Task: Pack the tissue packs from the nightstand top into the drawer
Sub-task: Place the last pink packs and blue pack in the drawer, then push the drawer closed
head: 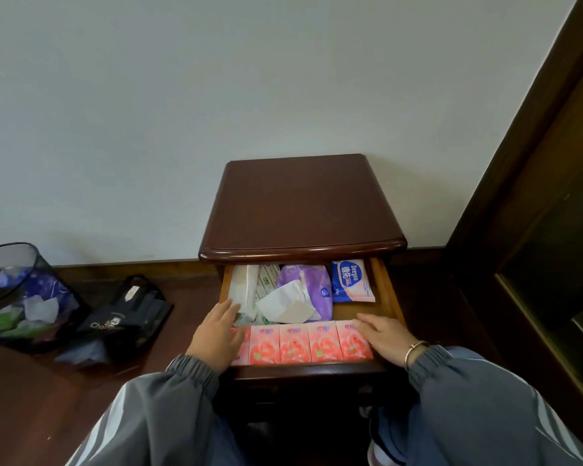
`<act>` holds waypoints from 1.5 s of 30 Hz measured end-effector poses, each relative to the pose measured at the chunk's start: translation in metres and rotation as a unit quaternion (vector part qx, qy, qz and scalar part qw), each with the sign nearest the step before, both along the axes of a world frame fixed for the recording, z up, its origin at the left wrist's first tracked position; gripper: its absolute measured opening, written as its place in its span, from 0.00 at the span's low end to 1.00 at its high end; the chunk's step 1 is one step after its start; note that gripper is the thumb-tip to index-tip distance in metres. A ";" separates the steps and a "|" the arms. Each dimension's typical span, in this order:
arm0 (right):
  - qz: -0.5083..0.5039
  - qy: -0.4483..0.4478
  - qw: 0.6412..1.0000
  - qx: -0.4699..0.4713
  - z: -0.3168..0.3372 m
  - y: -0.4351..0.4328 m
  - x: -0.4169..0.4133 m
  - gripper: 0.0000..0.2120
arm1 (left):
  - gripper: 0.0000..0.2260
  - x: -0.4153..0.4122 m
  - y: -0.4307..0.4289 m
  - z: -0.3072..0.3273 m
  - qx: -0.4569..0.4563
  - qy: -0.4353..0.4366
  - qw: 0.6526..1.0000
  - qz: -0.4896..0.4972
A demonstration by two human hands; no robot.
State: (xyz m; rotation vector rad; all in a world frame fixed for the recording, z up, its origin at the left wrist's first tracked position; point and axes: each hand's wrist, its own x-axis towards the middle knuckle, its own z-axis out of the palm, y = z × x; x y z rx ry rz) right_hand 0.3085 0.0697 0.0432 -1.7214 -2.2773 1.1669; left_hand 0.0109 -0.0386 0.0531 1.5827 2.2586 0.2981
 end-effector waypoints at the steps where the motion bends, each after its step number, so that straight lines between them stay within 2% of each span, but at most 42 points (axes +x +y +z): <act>1: 0.002 -0.003 1.000 -0.001 0.001 -0.001 0.000 0.24 | 0.25 0.003 0.005 0.002 -0.003 0.002 1.000 -0.008; 5: -0.003 0.012 1.000 0.017 0.004 -0.007 -0.001 0.25 | 0.26 0.012 0.012 0.004 -0.011 -0.015 1.000 -0.015; 8: 0.023 0.028 0.996 0.087 0.009 -0.011 0.003 0.28 | 0.36 0.006 -0.004 0.008 0.009 -0.021 0.997 -0.074; 11: 0.188 -0.022 0.969 0.157 0.020 -0.011 0.019 0.41 | 0.53 -0.012 -0.028 0.012 -0.026 0.011 0.989 -0.144; 14: 0.309 -0.154 0.916 0.203 0.028 -0.008 0.039 0.55 | 0.52 -0.027 -0.042 0.008 -0.093 0.072 0.975 -0.188; 17: 0.297 -0.228 0.901 0.220 0.029 -0.006 0.048 0.58 | 0.53 -0.033 -0.041 0.008 -0.086 0.126 0.970 -0.187; 24: 0.202 -0.226 0.909 0.285 0.029 0.003 0.044 0.66 | 0.63 -0.044 -0.030 0.009 0.000 0.148 0.979 -0.138; 29: 0.143 -0.243 0.906 0.315 0.031 0.033 0.034 0.67 | 0.65 -0.045 0.000 0.012 0.049 0.147 0.983 -0.101; 34: 0.095 -0.267 0.900 0.332 0.033 0.083 0.008 0.65 | 0.60 -0.054 0.056 0.011 0.075 0.183 0.978 -0.066; 37: 0.095 -0.266 0.902 0.325 0.032 0.113 -0.008 0.59 | 0.50 -0.058 0.083 0.004 0.074 0.224 0.969 -0.068; 40: 0.067 -0.240 0.904 0.348 0.022 0.124 -0.017 0.49 | 0.40 -0.056 0.096 -0.007 0.133 0.260 0.955 -0.046; 45: 0.006 -0.170 0.873 0.457 -0.002 0.128 -0.020 0.41 | 0.37 -0.055 0.107 -0.034 0.228 0.275 0.934 -0.012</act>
